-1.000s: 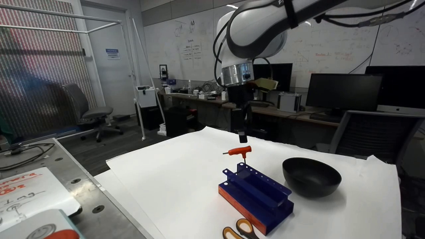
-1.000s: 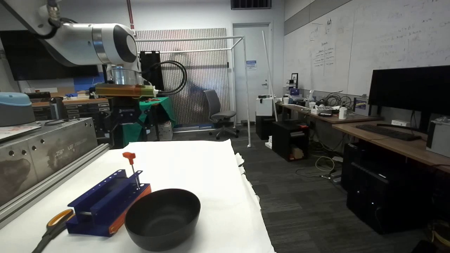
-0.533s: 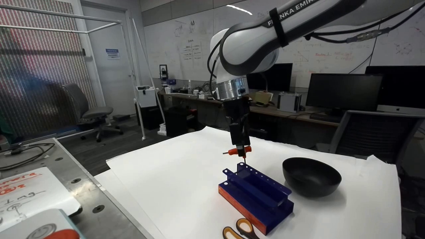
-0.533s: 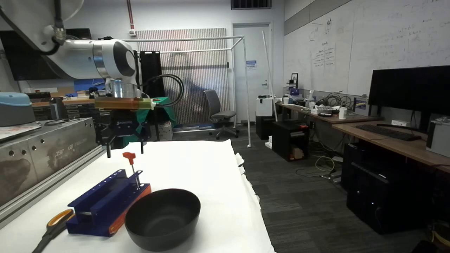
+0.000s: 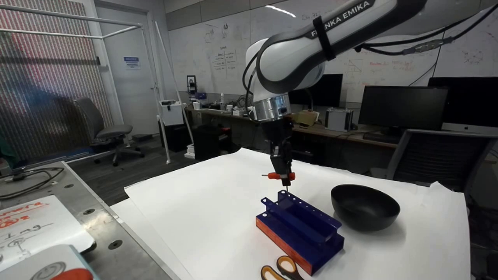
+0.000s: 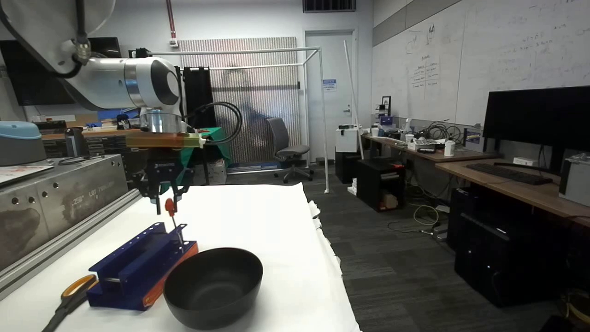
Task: Pick the orange object and put it in the bowl
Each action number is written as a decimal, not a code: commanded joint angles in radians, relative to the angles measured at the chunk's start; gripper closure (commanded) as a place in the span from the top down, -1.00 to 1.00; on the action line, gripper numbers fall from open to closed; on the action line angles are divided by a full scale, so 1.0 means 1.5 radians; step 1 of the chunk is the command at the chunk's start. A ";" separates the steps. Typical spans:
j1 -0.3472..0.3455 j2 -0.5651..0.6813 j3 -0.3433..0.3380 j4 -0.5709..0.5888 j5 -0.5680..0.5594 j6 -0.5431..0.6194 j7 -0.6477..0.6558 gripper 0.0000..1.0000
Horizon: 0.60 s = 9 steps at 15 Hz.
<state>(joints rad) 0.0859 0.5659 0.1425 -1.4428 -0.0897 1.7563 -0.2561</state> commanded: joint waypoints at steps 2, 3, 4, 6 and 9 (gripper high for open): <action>0.007 -0.003 -0.011 0.031 0.001 -0.022 0.000 -0.98; 0.006 -0.015 -0.012 0.030 0.002 -0.030 0.002 -0.89; 0.008 -0.028 -0.013 0.029 -0.002 -0.034 0.005 -0.90; 0.018 -0.074 -0.021 0.018 -0.018 -0.041 0.039 -0.89; 0.038 -0.130 -0.037 0.018 -0.065 -0.076 0.109 -0.89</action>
<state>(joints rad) 0.1023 0.4662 0.1235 -1.4078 -0.1167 1.6983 -0.1777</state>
